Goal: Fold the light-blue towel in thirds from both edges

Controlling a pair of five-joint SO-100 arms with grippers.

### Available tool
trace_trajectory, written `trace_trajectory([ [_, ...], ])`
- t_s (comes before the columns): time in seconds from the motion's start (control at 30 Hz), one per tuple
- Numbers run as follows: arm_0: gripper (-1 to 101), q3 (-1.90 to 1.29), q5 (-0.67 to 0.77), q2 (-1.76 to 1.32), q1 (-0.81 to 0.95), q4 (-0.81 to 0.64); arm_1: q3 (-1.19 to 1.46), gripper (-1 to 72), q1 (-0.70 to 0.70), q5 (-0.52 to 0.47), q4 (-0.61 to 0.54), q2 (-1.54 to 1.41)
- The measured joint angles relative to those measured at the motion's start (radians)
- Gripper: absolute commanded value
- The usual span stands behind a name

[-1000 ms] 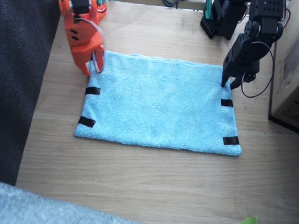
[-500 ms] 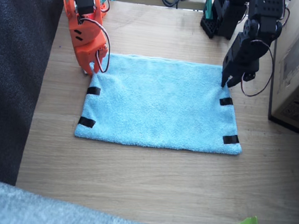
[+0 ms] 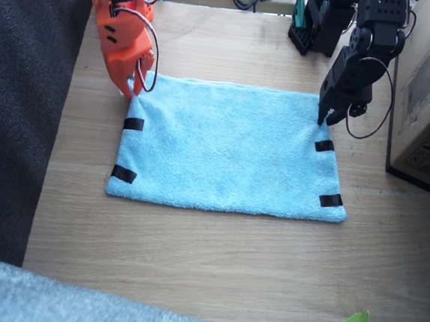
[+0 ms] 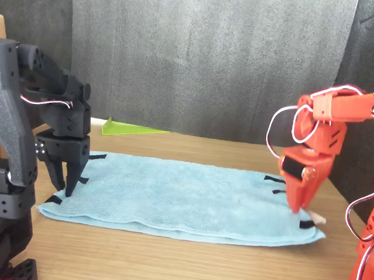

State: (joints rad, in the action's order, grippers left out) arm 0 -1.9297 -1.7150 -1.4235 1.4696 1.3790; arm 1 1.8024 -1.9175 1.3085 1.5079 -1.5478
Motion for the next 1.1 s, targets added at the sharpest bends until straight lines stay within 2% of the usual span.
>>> trace_trajectory([
  [0.17, 0, -0.008, 0.000, -0.011, 0.000, -0.005, -0.083, 0.1, -0.044, 0.011, 0.084, 0.000],
  [0.47, 0, -0.008, 0.000, -0.011, 0.000, -0.005, -0.256, 0.1, -0.155, 0.011, 0.170, 0.058],
  [1.1, 0, -0.008, 0.000, -0.008, 0.000, -0.005, -0.916, 0.1, -0.370, 0.023, 0.420, 0.462],
])
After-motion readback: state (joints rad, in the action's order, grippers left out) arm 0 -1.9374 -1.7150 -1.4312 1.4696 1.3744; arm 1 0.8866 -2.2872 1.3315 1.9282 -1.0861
